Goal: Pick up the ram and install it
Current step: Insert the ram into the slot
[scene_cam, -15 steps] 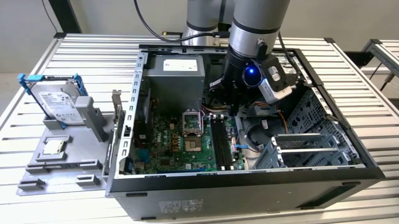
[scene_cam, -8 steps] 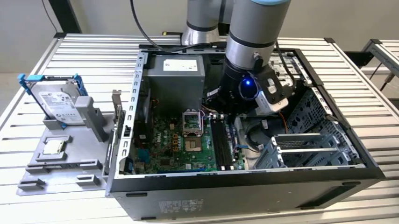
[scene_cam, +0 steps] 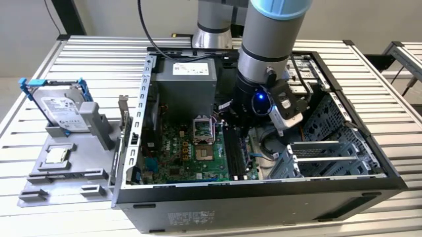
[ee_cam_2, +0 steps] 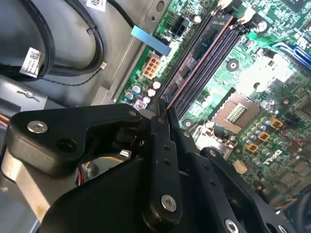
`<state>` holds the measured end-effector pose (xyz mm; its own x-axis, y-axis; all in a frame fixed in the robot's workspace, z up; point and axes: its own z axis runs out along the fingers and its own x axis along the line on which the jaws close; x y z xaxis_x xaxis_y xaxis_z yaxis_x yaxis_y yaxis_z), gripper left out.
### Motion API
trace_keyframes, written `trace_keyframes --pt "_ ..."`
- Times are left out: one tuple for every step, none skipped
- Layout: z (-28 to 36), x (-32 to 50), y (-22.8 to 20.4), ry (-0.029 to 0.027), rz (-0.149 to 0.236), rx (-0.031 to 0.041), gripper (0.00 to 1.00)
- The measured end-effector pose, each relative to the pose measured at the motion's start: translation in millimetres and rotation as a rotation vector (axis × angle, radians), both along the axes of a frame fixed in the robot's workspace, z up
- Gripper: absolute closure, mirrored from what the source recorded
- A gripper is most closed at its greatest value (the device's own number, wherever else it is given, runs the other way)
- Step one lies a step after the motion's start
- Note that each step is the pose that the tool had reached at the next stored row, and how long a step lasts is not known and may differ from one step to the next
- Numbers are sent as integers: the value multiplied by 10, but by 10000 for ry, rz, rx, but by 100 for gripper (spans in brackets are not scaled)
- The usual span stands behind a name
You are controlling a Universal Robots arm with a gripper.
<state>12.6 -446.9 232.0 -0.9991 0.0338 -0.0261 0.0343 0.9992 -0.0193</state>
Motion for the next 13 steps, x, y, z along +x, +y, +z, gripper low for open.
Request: trace_keyframes --pt "-19 0 0 0 0 0 100" --pt "-36 0 0 -1 0 1 100" --pt "-45 0 0 -1 0 2 100" --pt "-45 0 -4 0 0 0 100" --pt "-46 0 -12 0 1 -1 100" --pt "-49 -1 -17 0 1 0 100" --pt "-52 -1 -22 -1 -1 1 100" --pt "-53 -3 -30 0 -1 1 100" --pt "-55 -4 -31 0 -1 2 100" --pt "-55 -7 -31 1 0 -1 100" --pt "-59 -9 -31 0 1 2 100" --pt "-62 -15 -32 0 1 1 100" --pt "-63 -28 -32 1 0 -1 100"
